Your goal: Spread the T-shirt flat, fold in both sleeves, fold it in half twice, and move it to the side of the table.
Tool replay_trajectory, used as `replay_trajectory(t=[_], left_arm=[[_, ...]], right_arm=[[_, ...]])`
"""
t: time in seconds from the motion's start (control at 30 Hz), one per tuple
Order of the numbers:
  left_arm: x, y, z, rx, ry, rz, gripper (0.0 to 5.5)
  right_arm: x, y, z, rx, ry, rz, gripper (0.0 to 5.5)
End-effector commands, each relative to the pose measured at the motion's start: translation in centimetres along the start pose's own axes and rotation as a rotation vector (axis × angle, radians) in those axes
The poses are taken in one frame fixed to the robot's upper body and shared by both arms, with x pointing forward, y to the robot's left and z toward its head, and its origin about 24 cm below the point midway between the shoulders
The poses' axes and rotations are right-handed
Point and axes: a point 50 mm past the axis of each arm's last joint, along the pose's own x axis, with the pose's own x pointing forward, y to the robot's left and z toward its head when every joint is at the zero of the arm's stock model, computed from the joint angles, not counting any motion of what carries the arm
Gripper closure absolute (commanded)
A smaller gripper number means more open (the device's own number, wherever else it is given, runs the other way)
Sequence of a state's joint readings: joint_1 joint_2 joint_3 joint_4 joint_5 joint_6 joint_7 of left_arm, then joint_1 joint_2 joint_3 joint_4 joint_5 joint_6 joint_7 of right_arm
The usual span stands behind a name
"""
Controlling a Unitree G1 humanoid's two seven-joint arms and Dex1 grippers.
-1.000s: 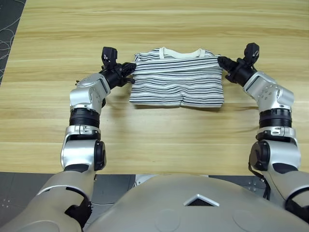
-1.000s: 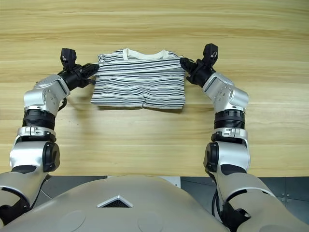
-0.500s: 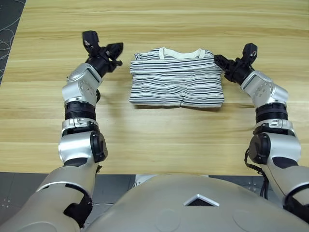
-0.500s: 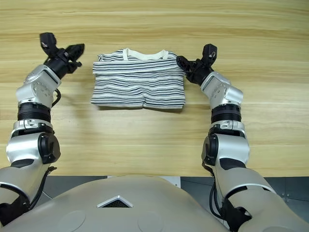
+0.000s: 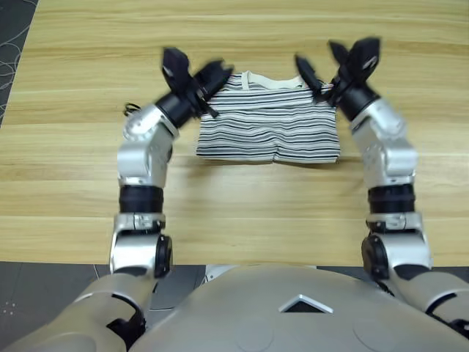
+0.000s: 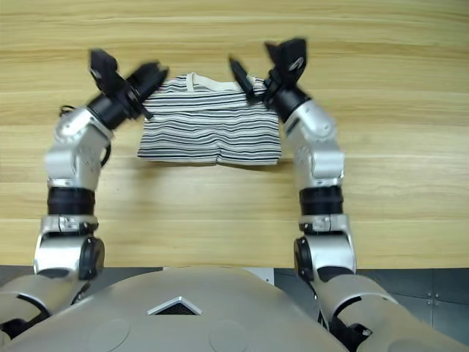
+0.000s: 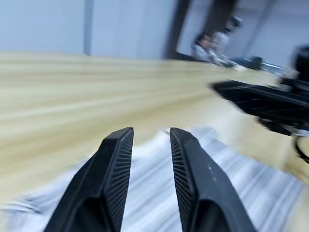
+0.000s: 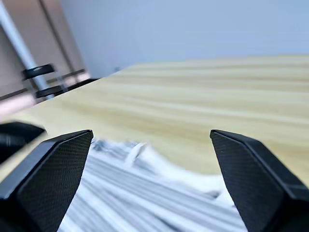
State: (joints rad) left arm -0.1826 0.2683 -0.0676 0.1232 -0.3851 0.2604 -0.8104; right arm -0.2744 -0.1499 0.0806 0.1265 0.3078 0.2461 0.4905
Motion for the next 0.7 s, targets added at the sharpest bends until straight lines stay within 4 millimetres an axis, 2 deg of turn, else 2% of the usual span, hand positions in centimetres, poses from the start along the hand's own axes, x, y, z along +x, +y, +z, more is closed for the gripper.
replay_trajectory(t=[0.03,0.1,0.23,0.4,0.47,0.63,0.7], left_arm=[[-1.2,-2.7,-2.3,0.021,0.151,-0.162,4.10],[-1.4,-3.2,-3.5,0.020,0.207,-0.186,4.10],[0.2,-2.6,-5.1,0.040,0.250,-0.140,4.10],[3.1,-1.1,-3.0,0.144,0.157,-0.035,4.10],[3.8,-1.1,-2.3,0.155,0.123,-0.027,4.10],[3.8,-3.7,-0.5,0.192,0.070,-0.159,4.10],[3.8,-3.8,-0.4,0.198,0.081,-0.165,4.10]], right_arm=[[-1.0,0.7,-1.6,-0.013,0.121,0.063,1.01],[-0.9,0.4,-1.5,-0.036,0.143,0.079,1.01],[-0.3,0.2,-0.3,-0.068,0.113,0.096,1.01],[0.1,0.3,-0.5,-0.104,0.149,0.125,1.01],[0.3,0.3,-0.7,-0.123,0.175,0.141,1.01],[0.3,-0.1,-1.4,-0.158,0.231,0.142,1.93],[0.4,-0.2,-1.4,-0.151,0.232,0.140,2.42]])
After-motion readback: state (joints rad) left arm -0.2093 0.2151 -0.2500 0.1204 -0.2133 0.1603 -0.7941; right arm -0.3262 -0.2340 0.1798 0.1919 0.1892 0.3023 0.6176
